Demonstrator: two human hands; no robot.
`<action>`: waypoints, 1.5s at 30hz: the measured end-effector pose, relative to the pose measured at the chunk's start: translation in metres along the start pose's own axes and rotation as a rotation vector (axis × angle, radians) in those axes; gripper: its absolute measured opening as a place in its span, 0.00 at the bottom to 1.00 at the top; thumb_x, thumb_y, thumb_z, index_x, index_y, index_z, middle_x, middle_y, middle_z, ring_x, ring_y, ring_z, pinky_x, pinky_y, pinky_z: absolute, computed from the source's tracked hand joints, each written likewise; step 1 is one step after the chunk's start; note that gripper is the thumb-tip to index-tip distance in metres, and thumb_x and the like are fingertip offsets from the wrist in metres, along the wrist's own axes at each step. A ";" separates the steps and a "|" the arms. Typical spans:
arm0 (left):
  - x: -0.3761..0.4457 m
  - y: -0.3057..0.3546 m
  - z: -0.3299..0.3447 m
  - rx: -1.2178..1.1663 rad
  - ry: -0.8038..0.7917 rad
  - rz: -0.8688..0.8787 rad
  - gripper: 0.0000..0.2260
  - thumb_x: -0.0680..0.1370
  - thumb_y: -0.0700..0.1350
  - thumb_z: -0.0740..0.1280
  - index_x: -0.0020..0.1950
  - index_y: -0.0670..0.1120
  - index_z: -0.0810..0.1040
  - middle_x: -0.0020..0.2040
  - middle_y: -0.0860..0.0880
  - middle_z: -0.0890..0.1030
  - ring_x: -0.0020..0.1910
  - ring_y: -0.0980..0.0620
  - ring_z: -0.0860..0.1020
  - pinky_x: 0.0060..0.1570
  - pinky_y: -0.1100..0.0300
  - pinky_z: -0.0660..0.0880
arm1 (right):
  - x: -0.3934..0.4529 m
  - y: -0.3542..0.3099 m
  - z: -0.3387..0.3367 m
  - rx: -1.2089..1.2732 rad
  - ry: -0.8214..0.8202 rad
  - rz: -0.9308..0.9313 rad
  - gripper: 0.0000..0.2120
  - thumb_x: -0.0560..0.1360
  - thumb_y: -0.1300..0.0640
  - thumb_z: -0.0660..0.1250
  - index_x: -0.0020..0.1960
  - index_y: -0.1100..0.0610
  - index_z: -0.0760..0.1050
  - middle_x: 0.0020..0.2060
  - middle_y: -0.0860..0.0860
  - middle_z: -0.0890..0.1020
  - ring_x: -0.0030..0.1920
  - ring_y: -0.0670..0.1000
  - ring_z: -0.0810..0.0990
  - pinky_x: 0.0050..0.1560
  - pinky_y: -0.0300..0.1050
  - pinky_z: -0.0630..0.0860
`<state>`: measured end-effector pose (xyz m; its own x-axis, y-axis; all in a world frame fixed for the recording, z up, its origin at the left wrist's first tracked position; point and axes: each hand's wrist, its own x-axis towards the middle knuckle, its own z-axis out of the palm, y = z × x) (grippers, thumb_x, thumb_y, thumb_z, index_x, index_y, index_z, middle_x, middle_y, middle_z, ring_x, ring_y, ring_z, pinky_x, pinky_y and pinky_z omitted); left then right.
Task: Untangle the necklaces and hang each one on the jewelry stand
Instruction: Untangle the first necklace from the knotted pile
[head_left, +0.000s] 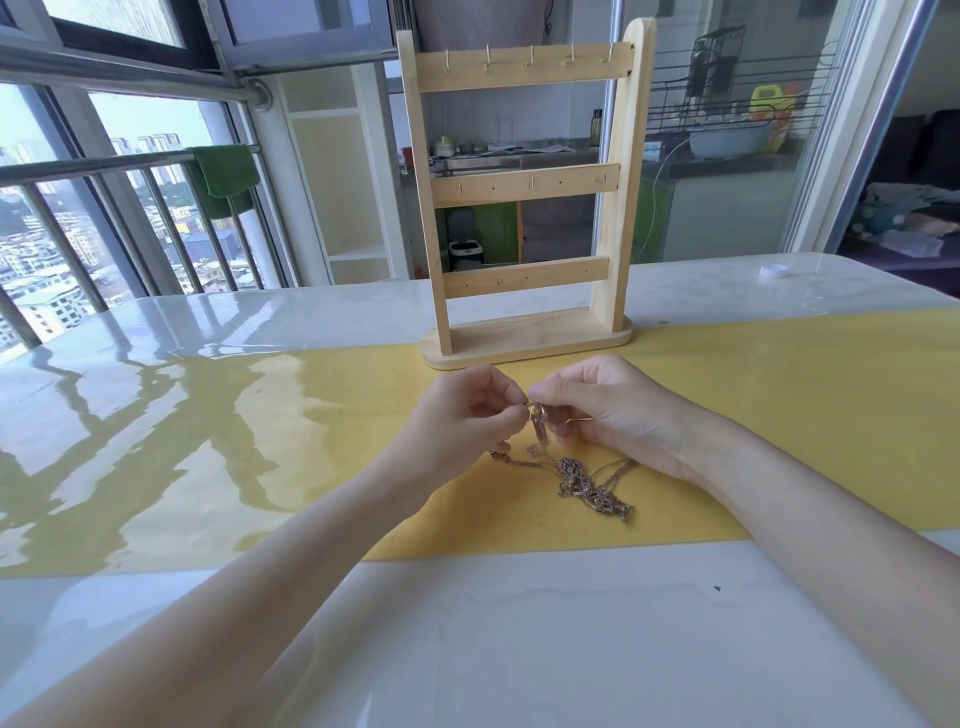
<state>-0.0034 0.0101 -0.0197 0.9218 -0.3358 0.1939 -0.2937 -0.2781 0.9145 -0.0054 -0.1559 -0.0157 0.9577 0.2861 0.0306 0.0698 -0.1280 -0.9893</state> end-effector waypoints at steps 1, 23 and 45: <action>0.000 0.000 -0.001 -0.038 -0.022 -0.034 0.06 0.77 0.36 0.66 0.41 0.44 0.77 0.35 0.52 0.79 0.33 0.59 0.75 0.37 0.67 0.75 | 0.000 0.000 -0.001 0.000 0.007 -0.005 0.09 0.75 0.59 0.68 0.41 0.65 0.78 0.29 0.52 0.74 0.31 0.47 0.70 0.33 0.37 0.69; -0.001 -0.001 -0.004 -0.132 -0.037 -0.113 0.07 0.78 0.39 0.66 0.40 0.43 0.75 0.31 0.50 0.77 0.28 0.57 0.72 0.33 0.67 0.74 | -0.001 -0.002 -0.002 0.129 0.062 -0.032 0.04 0.74 0.65 0.68 0.42 0.66 0.77 0.35 0.56 0.80 0.34 0.46 0.78 0.35 0.36 0.75; 0.000 -0.002 -0.004 0.046 -0.071 -0.022 0.05 0.77 0.41 0.68 0.40 0.44 0.79 0.25 0.57 0.75 0.26 0.62 0.71 0.30 0.71 0.68 | -0.004 -0.003 0.000 0.137 0.033 0.006 0.09 0.73 0.68 0.69 0.51 0.60 0.73 0.35 0.52 0.80 0.36 0.48 0.79 0.40 0.40 0.76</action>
<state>-0.0017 0.0144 -0.0202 0.9083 -0.3919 0.1464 -0.2862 -0.3267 0.9008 -0.0098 -0.1565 -0.0127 0.9668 0.2539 0.0271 0.0275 0.0021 -0.9996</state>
